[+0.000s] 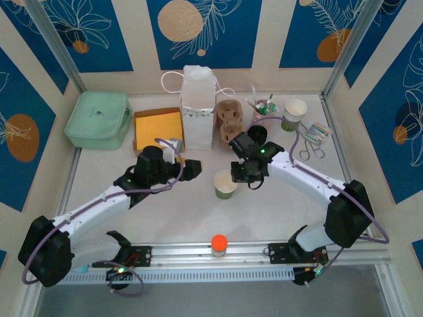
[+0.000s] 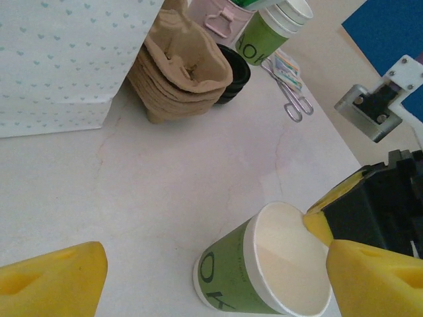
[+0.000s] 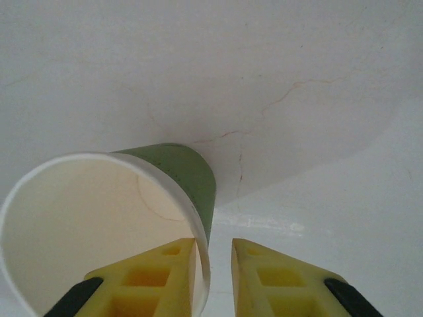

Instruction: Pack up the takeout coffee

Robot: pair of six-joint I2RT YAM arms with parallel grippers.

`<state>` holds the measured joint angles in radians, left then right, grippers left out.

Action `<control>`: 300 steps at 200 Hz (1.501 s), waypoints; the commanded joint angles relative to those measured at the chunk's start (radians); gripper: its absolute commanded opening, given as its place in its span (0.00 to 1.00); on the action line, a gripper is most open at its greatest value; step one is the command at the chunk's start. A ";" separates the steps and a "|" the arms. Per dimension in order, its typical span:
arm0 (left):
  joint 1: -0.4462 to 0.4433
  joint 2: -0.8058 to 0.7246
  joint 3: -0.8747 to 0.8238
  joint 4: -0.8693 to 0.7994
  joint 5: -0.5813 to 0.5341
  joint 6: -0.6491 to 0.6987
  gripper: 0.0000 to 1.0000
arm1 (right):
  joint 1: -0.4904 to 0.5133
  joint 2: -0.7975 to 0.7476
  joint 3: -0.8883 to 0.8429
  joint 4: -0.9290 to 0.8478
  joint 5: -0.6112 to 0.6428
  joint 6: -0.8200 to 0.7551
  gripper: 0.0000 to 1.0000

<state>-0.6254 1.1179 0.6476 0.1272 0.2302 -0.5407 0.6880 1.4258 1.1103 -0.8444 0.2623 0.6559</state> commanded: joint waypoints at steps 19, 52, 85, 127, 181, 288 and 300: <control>-0.011 -0.045 0.011 -0.036 -0.026 0.031 0.86 | 0.004 -0.063 0.038 -0.049 -0.009 0.005 0.27; -0.011 -0.059 0.020 -0.056 -0.032 0.040 0.86 | -0.018 -0.110 0.081 -0.063 -0.038 -0.007 0.29; -0.011 -0.081 0.028 -0.080 -0.042 0.056 0.86 | -0.162 -0.155 0.082 -0.038 -0.140 -0.031 0.29; -0.011 -0.111 0.023 -0.102 -0.041 0.065 0.87 | -0.446 -0.197 0.021 0.089 -0.299 -0.042 0.33; -0.011 -0.124 -0.003 -0.089 -0.043 0.050 0.87 | -0.686 -0.055 -0.005 0.243 -0.443 -0.022 0.37; -0.010 -0.139 -0.005 -0.116 -0.069 0.058 0.87 | -0.724 0.266 0.084 0.401 -0.477 0.006 0.37; -0.011 -0.138 -0.005 -0.116 -0.072 0.061 0.87 | -0.723 0.289 0.093 0.408 -0.470 0.009 0.37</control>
<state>-0.6270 0.9958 0.6476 0.0296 0.1780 -0.4953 -0.0441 1.6829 1.1564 -0.4656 -0.2062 0.6491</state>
